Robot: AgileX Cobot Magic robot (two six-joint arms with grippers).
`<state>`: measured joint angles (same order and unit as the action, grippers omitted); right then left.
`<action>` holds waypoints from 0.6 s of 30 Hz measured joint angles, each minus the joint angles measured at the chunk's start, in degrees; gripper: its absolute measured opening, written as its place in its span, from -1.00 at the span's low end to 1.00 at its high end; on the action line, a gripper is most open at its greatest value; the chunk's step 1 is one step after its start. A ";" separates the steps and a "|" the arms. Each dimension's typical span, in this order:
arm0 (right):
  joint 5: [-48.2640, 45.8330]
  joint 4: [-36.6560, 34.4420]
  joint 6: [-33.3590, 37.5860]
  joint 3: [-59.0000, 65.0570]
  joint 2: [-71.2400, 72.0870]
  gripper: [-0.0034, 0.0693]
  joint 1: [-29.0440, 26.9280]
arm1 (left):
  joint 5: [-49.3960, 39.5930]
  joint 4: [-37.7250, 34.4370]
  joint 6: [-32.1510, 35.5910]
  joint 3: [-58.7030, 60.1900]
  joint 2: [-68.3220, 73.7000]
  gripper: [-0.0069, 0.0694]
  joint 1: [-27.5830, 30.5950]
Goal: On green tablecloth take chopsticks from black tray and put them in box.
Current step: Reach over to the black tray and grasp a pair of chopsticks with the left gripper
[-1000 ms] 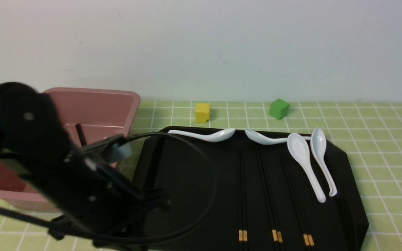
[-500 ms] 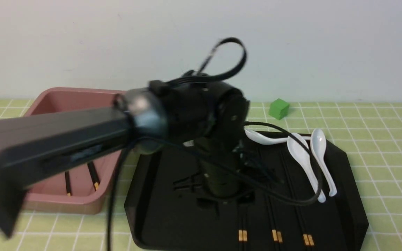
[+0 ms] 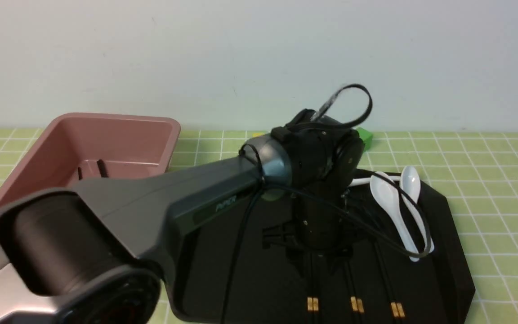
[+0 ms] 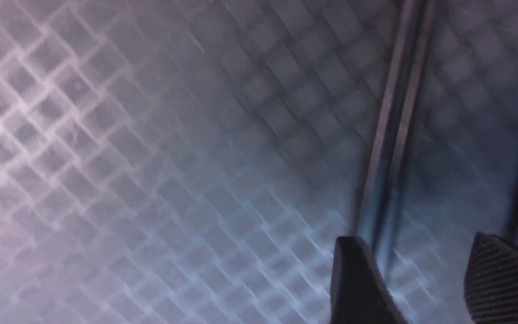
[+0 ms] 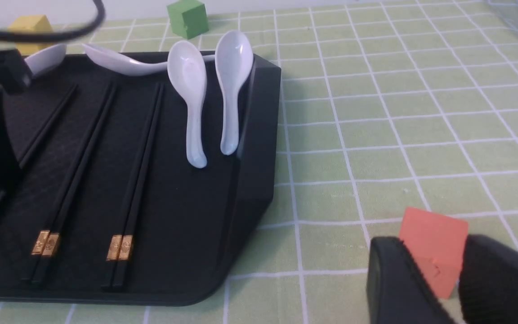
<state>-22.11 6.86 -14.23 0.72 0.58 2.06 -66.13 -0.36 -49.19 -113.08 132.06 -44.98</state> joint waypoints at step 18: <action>0.00 0.00 0.00 0.00 0.00 -0.25 0.00 | 0.55 1.35 2.23 -0.64 2.68 -0.54 0.00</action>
<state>-22.11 6.86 -14.23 0.72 0.58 2.06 -65.58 0.99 -46.96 -113.72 134.73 -44.98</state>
